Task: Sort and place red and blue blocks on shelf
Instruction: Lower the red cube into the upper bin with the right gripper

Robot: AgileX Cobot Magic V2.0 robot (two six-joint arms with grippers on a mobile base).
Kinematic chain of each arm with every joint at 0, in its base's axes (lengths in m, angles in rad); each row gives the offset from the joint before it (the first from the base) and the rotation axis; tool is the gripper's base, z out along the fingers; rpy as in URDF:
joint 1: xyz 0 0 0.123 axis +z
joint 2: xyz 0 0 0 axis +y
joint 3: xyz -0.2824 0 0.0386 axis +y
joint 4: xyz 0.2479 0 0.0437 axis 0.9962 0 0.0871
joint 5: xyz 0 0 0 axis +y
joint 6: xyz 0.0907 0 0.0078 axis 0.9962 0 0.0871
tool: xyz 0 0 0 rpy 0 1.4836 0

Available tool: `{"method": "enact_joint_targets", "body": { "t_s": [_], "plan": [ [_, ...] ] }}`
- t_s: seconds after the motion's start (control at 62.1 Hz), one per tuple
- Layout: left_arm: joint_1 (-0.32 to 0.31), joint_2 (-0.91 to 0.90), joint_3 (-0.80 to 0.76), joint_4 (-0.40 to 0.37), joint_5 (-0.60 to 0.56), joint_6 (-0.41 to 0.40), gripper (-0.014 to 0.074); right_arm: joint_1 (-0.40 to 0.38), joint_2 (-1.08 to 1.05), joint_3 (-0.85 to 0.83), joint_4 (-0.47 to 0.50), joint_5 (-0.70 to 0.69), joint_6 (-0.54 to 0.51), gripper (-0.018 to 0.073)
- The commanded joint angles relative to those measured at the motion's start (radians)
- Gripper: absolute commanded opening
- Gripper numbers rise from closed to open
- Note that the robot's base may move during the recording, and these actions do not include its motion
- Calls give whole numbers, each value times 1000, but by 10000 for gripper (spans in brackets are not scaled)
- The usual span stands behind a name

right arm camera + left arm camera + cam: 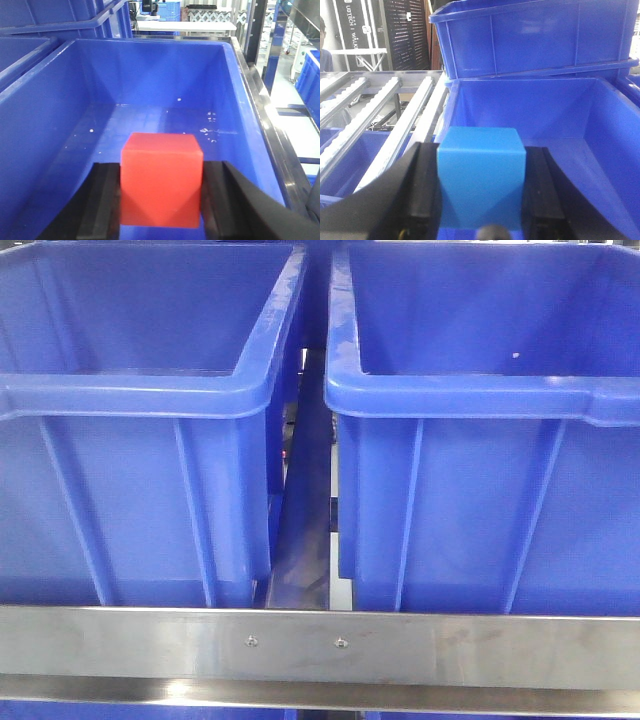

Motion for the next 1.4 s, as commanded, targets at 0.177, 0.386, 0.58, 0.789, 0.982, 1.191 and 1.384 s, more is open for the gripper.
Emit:
{"method": "enact_joint_targets", "body": {
  "t_s": [0.177,0.386,0.58,0.789,0.982,1.191,1.384],
  "plan": [
    [-1,11,-37,-7,-89,-4,125,-4,5,-30,-1,-86,-4,48],
    [-1,11,-37,-7,-89,-4,125,-4,5,-30,-1,-105,-4,48],
    [-1,11,-37,-16,-89,-4,125,-4,5,-30,-1,-106,-4,48],
    [-3,13,-37,-58,-89,-4,125,1,5,-34,-1,-96,-4,48],
    [-62,92,-64,-79,-79,-4,125,73,66,-116,-12,-7,-4,48],
    [-202,285,-125,-75,-165,-4,125,142,242,-188,-73,-92,-5,48],
    [-320,468,-182,28,-224,0,125,142,422,-240,-76,-186,-5,48]
  ]
}}
